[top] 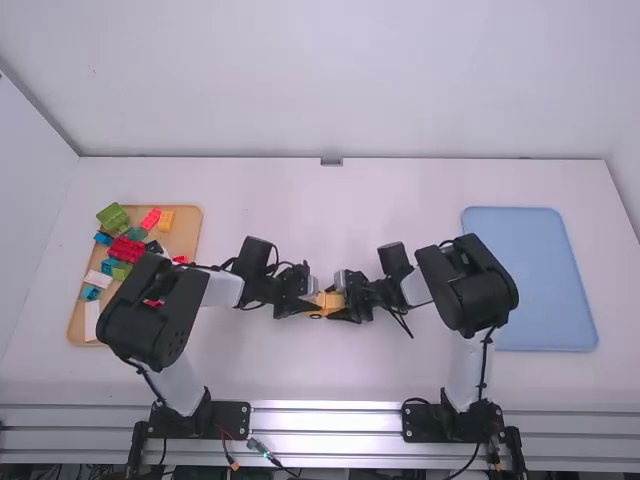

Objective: Assemble lego blocks to make yellow taxi

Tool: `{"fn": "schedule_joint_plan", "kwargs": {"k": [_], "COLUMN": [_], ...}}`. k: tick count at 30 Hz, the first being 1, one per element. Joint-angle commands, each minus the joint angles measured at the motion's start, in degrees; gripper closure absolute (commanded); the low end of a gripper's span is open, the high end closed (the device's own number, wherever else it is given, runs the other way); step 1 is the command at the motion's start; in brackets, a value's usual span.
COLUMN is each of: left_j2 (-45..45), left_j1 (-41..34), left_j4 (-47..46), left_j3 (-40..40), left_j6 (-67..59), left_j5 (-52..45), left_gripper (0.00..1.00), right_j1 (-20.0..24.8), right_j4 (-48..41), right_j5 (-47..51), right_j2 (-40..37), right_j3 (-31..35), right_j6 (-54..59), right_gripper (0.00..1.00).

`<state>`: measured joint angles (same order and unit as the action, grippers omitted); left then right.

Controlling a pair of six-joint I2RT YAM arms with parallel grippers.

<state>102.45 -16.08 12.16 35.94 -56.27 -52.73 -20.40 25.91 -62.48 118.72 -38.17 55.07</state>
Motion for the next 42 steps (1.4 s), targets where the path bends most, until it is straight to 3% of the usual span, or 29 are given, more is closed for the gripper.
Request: {"fn": "schedule_joint_plan", "kwargs": {"k": [1,13,42], "left_j2": [0.09,0.42,2.36], "left_j1": [-0.44,-0.44,-0.92], "left_j4": [-0.31,-2.27,2.99], "left_j3": [0.11,0.09,0.11], "left_j6": [-1.18,-1.2,0.55], "left_j5": [-1.7,-1.64,1.36], "left_gripper": [0.98,0.98,0.98], "right_j1": [0.15,0.09,0.11], "right_j4": [-0.66,-1.05,-0.66], "right_j5": [-0.52,1.55,-0.55], "right_j2": [0.92,0.92,0.92], "right_j3": [-0.44,-1.81,-1.16], "right_j6": [1.92,-2.34,-0.44], "right_gripper": [0.44,0.44,0.44]}}
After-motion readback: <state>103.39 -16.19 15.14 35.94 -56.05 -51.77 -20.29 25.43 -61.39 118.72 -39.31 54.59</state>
